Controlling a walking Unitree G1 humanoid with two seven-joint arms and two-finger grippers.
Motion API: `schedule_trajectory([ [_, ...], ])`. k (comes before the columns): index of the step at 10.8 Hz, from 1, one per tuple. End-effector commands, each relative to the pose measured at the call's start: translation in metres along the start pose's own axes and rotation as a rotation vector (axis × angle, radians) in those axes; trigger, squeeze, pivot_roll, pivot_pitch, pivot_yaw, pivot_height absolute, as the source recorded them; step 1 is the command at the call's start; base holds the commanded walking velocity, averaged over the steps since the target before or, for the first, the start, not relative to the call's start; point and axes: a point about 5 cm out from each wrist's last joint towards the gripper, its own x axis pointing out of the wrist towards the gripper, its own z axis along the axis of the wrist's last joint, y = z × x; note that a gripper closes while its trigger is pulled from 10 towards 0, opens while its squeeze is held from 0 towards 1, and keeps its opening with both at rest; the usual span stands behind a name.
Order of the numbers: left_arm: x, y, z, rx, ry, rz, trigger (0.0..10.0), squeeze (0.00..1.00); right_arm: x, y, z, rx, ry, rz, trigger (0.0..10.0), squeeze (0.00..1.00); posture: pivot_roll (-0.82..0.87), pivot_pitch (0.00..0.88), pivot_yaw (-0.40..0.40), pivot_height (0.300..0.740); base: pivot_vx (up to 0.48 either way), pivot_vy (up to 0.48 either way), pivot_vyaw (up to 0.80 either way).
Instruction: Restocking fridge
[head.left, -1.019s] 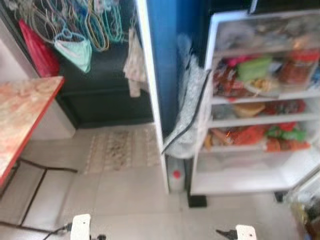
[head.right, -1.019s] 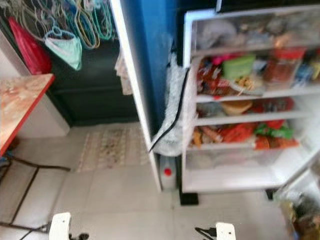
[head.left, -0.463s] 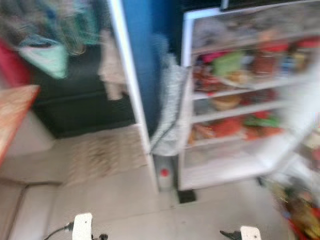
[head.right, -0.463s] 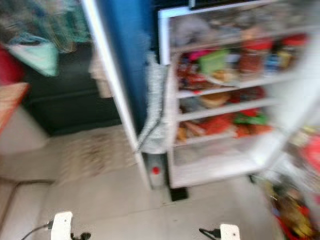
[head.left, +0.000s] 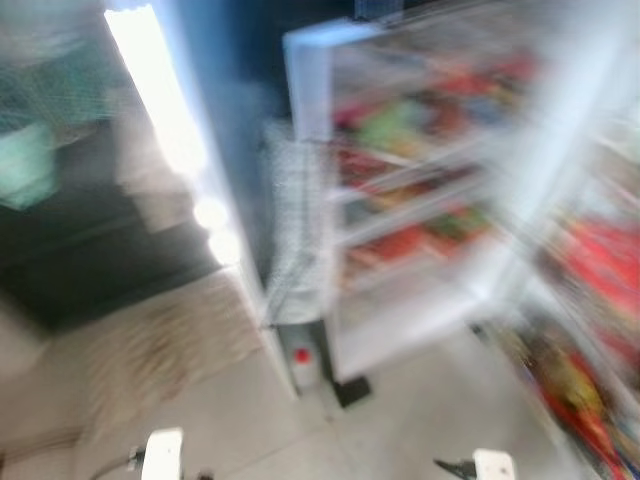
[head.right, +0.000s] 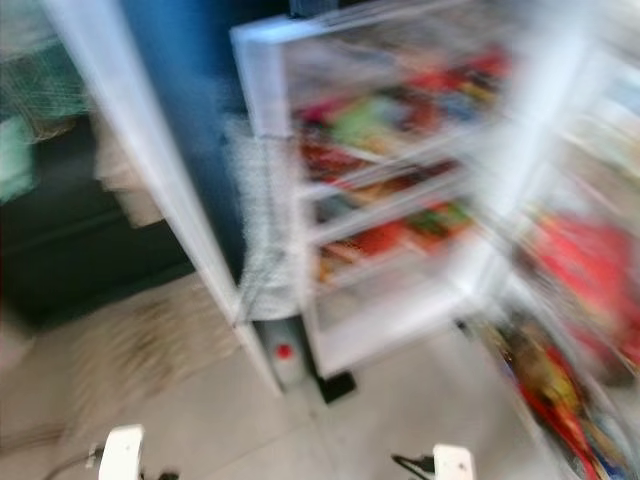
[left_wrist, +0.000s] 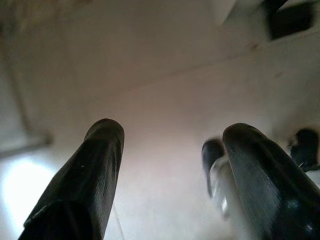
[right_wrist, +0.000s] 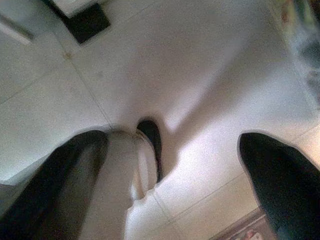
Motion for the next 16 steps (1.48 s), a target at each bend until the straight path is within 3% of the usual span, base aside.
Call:
schedule_trajectory([
  [1, -0.002, 0.003, -0.009, 0.011, 0.034, 0.008, 10.0, 0.0, 0.0, 0.002, -0.001, 0.0, 0.005, 0.004, 10.0, 0.0, -0.14, 0.03, 0.133, 0.74, 0.0, 0.0, -0.8],
  [10, -0.002, 0.003, -0.01, 0.015, 0.044, 0.01, 10.0, 0.0, 0.0, 0.001, 0.0, -0.003, -0.005, 0.001, 10.0, 0.0, -0.15, 0.025, 0.131, 0.74, 0.0, 0.059, -0.8],
  [12, -0.002, 0.003, -0.011, 0.01, 0.052, 0.018, 10.0, 0.0, 0.0, 0.0, 0.002, 0.008, -0.026, -0.027, 10.0, 0.0, -0.16, 0.028, 0.133, 0.74, 0.0, 0.0, 0.0],
  [13, -0.002, 0.003, -0.011, -0.002, 0.053, 0.025, 10.0, 0.0, -0.001, -0.002, 0.0, 0.069, -0.038, -0.086, 10.0, 0.0, -0.16, 0.03, 0.134, 0.74, 0.0, 0.0, 0.0],
  [15, -0.002, 0.003, -0.012, -0.002, 0.059, 0.033, 10.0, 0.0, -0.007, -0.012, -0.006, 0.223, -0.064, -0.378, 10.0, 0.0, -0.18, 0.033, 0.139, 0.74, 0.0, 0.0, 0.0],
  [16, -0.002, 0.003, -0.013, -0.002, 0.06, 0.035, 10.0, 0.0, -0.016, -0.047, -0.008, 0.293, -0.12, -0.557, 10.0, 0.0, -0.18, 0.033, 0.14, 0.74, 0.0, 0.0, 0.0],
])
